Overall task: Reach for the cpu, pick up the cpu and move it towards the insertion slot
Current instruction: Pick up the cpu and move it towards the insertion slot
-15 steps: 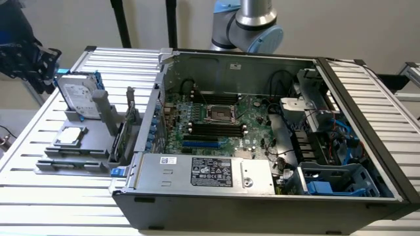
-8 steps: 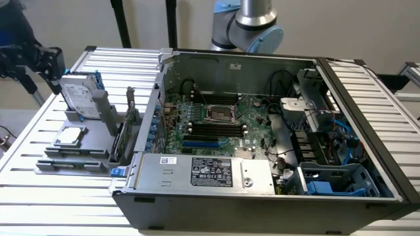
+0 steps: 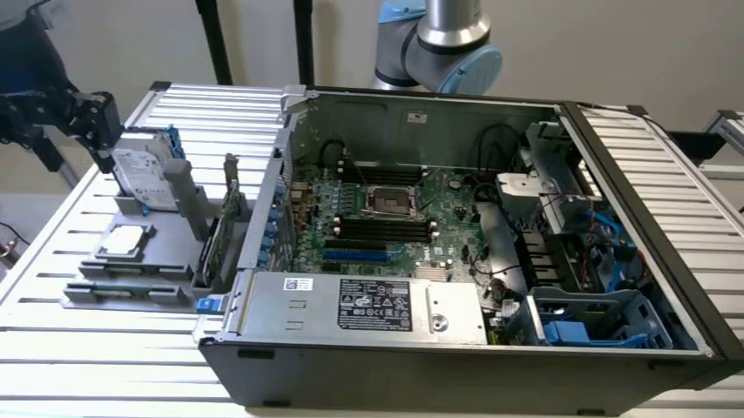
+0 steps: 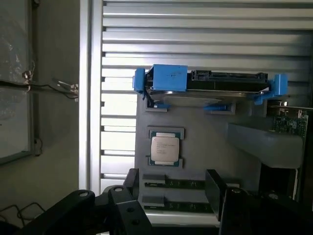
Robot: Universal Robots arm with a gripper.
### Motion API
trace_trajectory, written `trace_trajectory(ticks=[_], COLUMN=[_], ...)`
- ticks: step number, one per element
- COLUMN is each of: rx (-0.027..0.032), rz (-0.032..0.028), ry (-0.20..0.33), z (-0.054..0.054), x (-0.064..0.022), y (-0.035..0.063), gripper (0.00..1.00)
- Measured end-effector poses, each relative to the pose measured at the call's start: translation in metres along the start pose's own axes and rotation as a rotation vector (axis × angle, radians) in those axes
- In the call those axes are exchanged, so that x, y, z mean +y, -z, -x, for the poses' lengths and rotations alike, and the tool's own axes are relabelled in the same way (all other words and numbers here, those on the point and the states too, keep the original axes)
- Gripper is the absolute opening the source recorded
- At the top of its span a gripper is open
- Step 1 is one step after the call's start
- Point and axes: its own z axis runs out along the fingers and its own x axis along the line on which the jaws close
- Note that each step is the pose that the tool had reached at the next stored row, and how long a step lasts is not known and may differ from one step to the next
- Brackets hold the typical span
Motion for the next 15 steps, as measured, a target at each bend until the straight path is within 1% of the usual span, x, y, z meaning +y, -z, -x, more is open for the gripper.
trace_trajectory(ticks=[15], rx=[0.0002], rz=[0.0002], ry=[-0.005], z=[0.001], x=[-0.0004], y=[-0.0273], gripper=[0.65])
